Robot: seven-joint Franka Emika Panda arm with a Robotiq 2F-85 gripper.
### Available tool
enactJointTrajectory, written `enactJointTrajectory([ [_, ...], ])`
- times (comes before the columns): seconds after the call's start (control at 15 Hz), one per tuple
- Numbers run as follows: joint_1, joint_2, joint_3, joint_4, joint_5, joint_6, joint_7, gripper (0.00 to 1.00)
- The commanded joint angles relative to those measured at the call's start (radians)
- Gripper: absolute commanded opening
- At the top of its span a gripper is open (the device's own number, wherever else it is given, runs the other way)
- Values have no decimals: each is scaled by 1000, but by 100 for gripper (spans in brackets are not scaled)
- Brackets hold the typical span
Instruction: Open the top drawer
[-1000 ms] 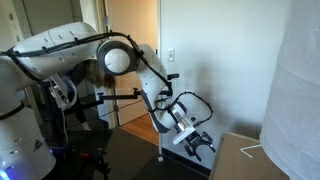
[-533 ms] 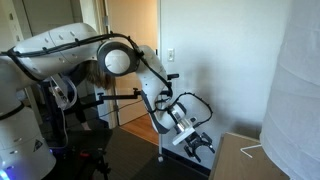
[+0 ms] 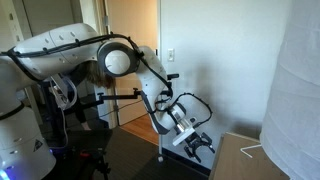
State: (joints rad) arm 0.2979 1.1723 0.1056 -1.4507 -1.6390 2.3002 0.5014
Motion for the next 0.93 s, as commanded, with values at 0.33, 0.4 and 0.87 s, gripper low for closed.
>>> enactJointTrajectory([
  [0.33, -3, 7, 1, 15, -112, -3, 49, 100],
  [0.4, -4, 8, 2, 15, -113, 0, 50, 100],
  [0.87, -7, 2, 8, 3, -80, -25, 10, 100],
])
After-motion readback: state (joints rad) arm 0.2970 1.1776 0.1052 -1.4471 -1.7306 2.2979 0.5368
